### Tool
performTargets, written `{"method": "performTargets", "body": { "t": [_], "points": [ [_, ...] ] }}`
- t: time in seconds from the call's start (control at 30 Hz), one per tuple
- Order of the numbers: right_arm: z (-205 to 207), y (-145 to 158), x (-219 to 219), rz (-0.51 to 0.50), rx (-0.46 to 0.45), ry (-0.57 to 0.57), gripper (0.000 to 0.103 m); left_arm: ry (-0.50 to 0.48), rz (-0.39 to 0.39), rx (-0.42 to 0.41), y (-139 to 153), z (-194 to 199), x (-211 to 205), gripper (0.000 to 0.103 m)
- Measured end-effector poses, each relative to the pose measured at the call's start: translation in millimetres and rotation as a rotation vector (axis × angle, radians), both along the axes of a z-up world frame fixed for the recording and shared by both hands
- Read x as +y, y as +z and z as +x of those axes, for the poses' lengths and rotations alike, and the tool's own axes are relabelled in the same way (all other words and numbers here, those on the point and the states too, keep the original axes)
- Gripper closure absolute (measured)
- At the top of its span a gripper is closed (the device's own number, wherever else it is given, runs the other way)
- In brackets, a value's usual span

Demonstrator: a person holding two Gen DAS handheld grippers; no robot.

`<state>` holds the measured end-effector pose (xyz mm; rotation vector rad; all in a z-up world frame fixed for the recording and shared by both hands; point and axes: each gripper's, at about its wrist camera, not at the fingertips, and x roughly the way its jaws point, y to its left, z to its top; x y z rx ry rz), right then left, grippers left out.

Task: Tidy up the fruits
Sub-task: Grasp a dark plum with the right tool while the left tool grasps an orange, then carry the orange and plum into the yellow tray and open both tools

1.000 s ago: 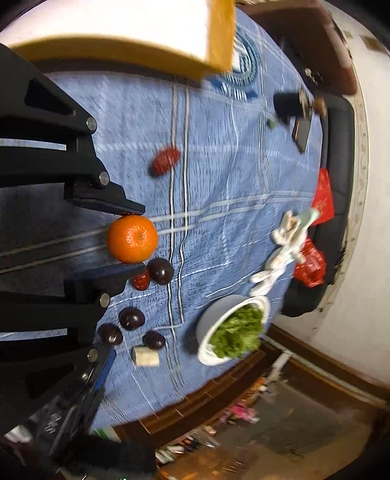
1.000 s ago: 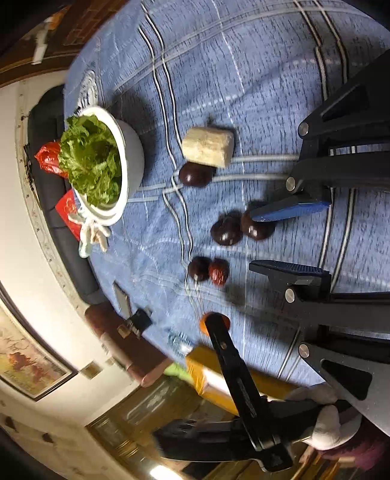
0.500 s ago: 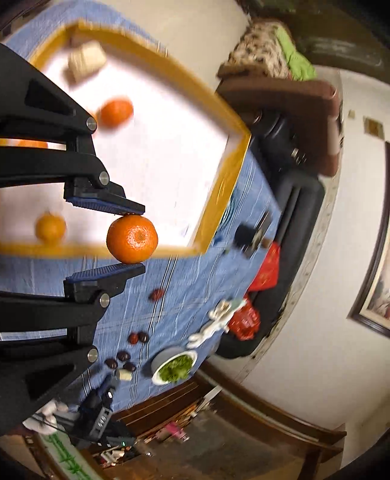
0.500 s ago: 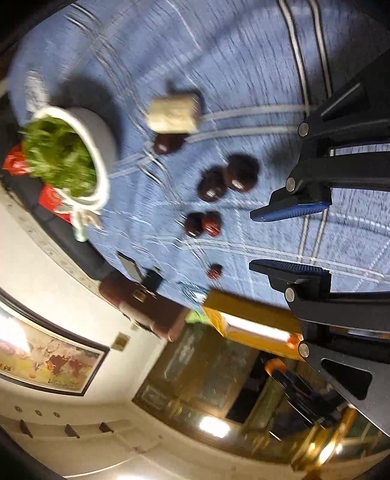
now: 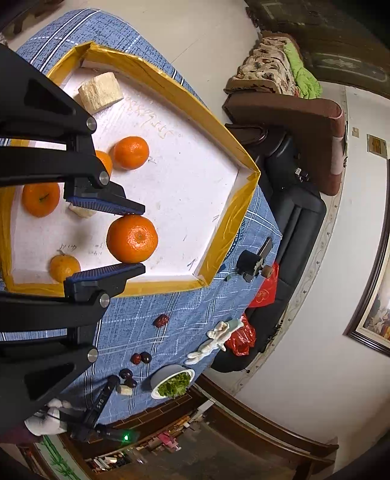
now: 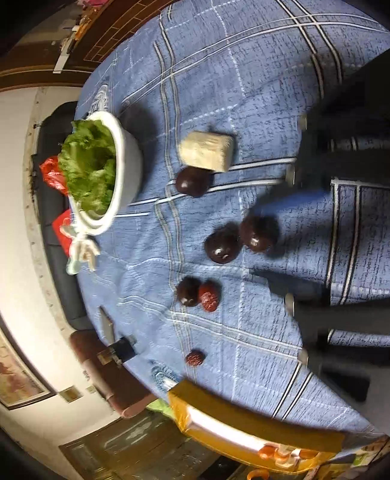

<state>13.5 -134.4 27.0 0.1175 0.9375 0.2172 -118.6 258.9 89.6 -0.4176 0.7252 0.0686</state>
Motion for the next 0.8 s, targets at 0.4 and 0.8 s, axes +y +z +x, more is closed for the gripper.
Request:
{"method": "performTargets", "body": {
  "t": [0.4,0.8],
  "points": [
    [-28,48,84,0.267,-0.003,0.295,0.075,0.021,0.042,0.067,-14,24,17,0.072],
    [-57,39,269,0.133,0.02,0.626,0.073,0.042,-0.002,0.136,-35,48,46,0.071]
  ]
}}
